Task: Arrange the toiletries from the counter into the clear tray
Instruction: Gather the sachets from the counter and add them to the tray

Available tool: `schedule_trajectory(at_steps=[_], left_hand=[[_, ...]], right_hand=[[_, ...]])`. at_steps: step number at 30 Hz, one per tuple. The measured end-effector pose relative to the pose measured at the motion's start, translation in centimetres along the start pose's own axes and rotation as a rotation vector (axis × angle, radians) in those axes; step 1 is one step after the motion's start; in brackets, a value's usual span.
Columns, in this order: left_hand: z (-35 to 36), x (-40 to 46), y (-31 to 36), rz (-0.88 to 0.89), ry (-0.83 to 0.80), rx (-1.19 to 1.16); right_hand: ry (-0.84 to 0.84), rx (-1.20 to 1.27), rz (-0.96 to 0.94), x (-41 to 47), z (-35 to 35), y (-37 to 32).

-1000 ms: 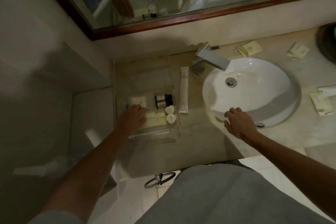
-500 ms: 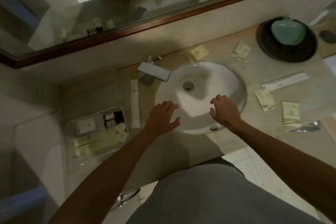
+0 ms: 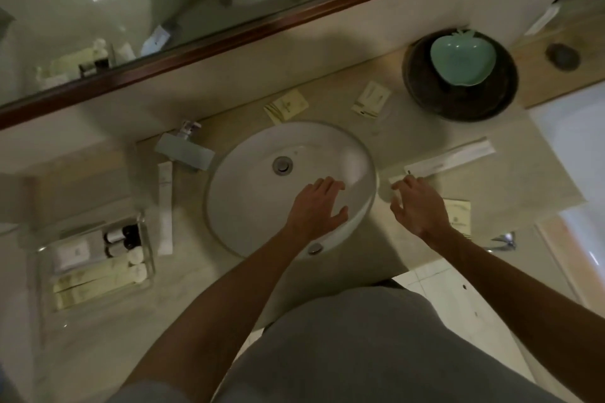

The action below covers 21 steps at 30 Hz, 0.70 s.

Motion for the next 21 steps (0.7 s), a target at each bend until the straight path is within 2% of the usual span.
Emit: schedule_trajectory(at_steps=[4, 9, 16, 21], left_hand=[[1.7, 2.5, 3.1, 0.028, -0.031, -0.026], [3.7, 5.2, 6.8, 0.090, -0.073, 0.024], [6.5, 8.2, 10.6, -0.058, -0.125, 0.072], [7.6, 9.6, 11.9, -0.101, -0.186, 0.094]], right_hand=[[-0.011, 0.038, 0.102, -0.5, -0.7, 2.5], [0.079, 0.095, 0.236, -2.2, -2.5, 7.1], [0.039, 0.092, 0.293, -3.5, -3.6, 12.3], [-0.003, 0.100, 0.277, -3.9, -2.8, 11.4]])
Point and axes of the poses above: each hand's wrist, its own x-axis towards the middle knuckle, its own z-axis out of the palm, y = z × x, the point moved 3 cm from there along x, towards the middle knuckle, and after that the axes turned 7 degrees about x, right-handed, at the moved point
